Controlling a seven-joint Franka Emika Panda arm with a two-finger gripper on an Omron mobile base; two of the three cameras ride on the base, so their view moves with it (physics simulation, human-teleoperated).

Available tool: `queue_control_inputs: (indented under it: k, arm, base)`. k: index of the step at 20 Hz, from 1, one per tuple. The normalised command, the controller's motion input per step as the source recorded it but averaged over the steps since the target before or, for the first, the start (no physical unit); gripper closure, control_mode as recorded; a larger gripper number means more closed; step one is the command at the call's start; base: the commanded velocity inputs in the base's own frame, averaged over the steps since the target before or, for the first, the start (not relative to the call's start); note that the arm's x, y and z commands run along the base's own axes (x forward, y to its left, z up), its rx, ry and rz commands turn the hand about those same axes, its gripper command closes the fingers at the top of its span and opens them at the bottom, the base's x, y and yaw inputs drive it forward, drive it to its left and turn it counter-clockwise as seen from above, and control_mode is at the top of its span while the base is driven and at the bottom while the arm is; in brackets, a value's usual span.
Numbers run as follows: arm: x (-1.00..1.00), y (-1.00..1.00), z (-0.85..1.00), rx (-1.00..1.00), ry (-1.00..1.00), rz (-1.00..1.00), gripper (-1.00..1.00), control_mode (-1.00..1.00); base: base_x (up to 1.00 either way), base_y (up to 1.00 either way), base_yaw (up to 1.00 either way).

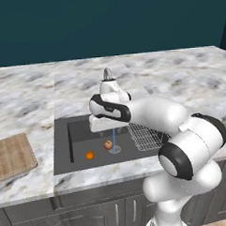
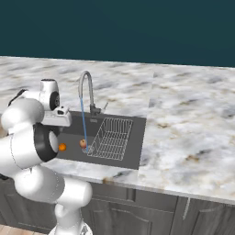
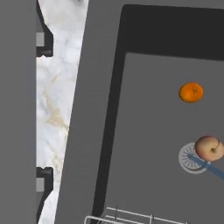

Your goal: Pick the tangerine, peach from the sink and place them on the cutting board to airdry. Then turn off the sink faucet.

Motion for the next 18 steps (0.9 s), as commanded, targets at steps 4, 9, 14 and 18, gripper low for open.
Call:
queue_control_inputs:
  k: [4, 9, 14, 18]
  arm:
    - [0.22, 0.00, -0.20, 0.00, -0.05, 0.00, -1.00, -1.00]
    - [0.26, 0.01, -0.15, 0.00, -0.04, 0.00, -1.00, -1.00]
    - [0.18, 0.07, -0.19, 0.00, -0.05, 0.00, -1.00, -1.00]
    - [0.08, 0.14, -0.17, 0.00, -0.08, 0.00, -1.00, -1.00]
  base:
    - [0.00, 0.00, 0.00]
    - [0.00, 0.00, 0.00]
    - [0.00, 0.00, 0.00]
    - [0.00, 0.00, 0.00]
